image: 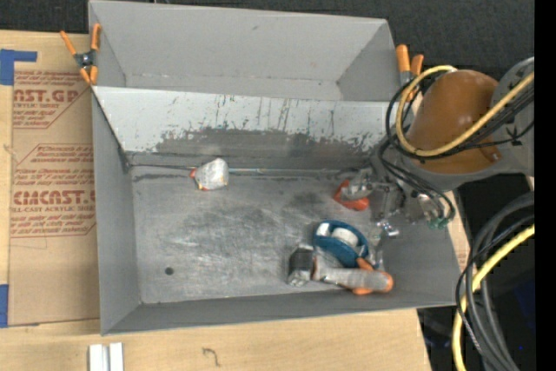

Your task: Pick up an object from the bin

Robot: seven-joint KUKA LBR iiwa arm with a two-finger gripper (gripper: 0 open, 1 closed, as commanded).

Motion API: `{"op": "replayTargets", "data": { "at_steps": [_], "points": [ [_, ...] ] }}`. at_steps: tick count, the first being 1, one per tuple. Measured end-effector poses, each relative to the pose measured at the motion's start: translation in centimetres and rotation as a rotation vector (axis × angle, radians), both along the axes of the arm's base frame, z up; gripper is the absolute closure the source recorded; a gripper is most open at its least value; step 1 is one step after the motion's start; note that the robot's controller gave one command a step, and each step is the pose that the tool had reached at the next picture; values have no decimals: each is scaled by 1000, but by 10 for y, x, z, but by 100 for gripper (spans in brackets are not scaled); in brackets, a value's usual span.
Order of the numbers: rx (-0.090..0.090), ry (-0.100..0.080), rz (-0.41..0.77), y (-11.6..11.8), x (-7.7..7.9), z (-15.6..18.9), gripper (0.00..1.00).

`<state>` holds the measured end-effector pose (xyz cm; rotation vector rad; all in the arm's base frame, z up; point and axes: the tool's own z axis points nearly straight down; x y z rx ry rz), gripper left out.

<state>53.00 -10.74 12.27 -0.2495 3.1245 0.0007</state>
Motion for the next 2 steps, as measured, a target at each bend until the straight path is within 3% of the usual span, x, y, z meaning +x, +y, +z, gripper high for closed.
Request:
{"op": "replayTargets", "data": {
  "at_steps": [1, 2],
  "points": [
    [-1, 0, 0, 0, 0, 0, 0],
    [-24, -31, 524, 37, -16, -34, 100]
  ]
}}
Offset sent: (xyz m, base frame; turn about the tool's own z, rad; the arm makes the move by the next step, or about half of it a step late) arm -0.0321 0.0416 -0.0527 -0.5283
